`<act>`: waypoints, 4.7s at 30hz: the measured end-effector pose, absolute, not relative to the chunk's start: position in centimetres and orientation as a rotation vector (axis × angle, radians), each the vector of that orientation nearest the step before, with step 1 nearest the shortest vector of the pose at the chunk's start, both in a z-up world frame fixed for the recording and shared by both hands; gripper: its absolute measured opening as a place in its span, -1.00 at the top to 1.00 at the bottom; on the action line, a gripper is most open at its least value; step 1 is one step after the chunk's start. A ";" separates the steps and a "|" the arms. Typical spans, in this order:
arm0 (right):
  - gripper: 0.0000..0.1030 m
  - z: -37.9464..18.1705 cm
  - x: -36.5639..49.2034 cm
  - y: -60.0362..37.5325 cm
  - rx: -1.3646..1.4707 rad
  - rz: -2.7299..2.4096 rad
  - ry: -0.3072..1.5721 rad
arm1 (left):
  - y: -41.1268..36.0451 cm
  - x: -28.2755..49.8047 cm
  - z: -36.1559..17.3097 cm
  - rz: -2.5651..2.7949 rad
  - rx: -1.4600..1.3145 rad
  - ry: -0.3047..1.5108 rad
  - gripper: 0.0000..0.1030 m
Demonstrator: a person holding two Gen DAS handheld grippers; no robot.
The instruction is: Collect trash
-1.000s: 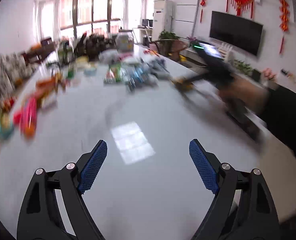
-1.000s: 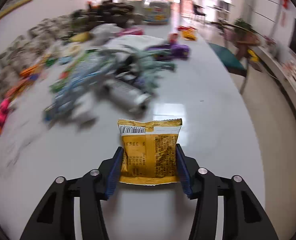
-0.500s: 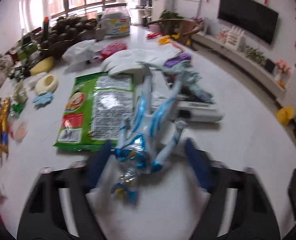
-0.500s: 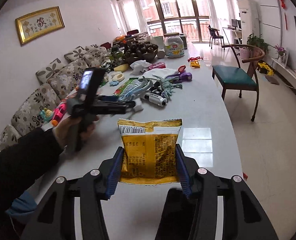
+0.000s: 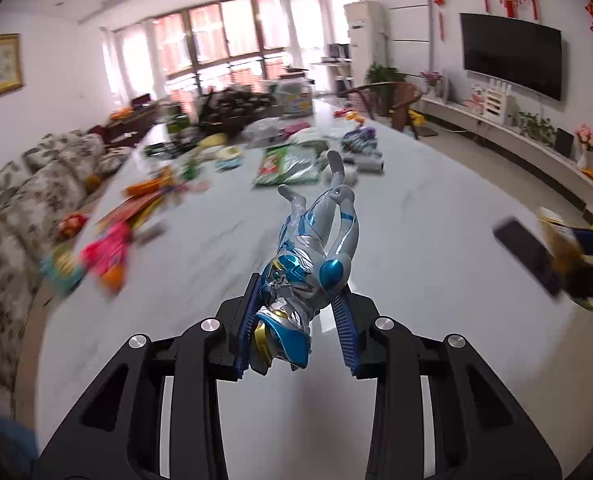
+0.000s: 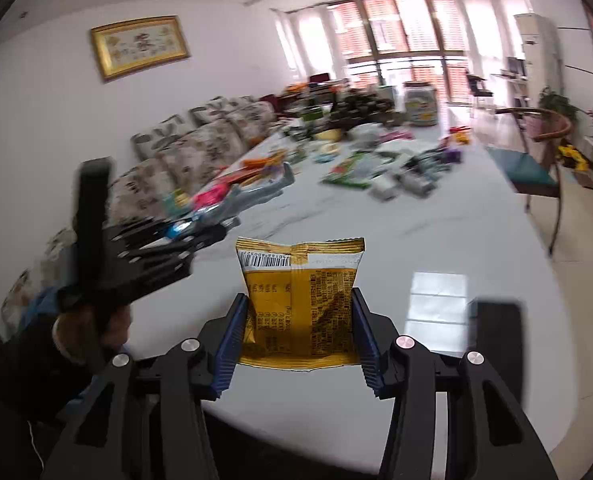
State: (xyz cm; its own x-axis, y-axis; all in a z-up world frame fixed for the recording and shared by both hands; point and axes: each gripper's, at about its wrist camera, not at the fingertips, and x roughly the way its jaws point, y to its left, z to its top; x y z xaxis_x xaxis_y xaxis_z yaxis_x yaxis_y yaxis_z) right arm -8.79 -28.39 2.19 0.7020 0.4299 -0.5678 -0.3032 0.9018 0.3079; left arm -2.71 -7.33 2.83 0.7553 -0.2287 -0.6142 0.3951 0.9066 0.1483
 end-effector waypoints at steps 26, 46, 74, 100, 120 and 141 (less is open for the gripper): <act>-0.15 -17.4 -15.3 -15.8 -0.105 0.649 1.211 | 3.7 -16.2 -21.1 -0.328 0.170 1.379 -0.34; -0.13 -2.6 24.5 -29.4 -0.104 0.272 0.916 | 0.0 -5.3 2.7 -0.557 -0.008 0.748 -0.52; 0.46 0.4 8.0 -39.7 0.129 0.433 0.803 | -19.4 32.4 -4.5 -0.563 0.295 0.898 0.07; 0.45 -5.9 -19.4 -17.8 0.041 0.651 0.927 | 4.6 -19.7 -5.0 -0.525 0.102 0.888 0.75; -0.20 -24.4 -16.4 -14.3 -0.055 0.521 1.243 | 0.8 -11.8 -26.6 -0.369 0.376 1.311 -0.26; -0.90 3.5 -15.1 -18.8 -0.080 0.577 0.677 | 6.1 -15.2 -5.8 -0.178 0.317 0.929 -0.71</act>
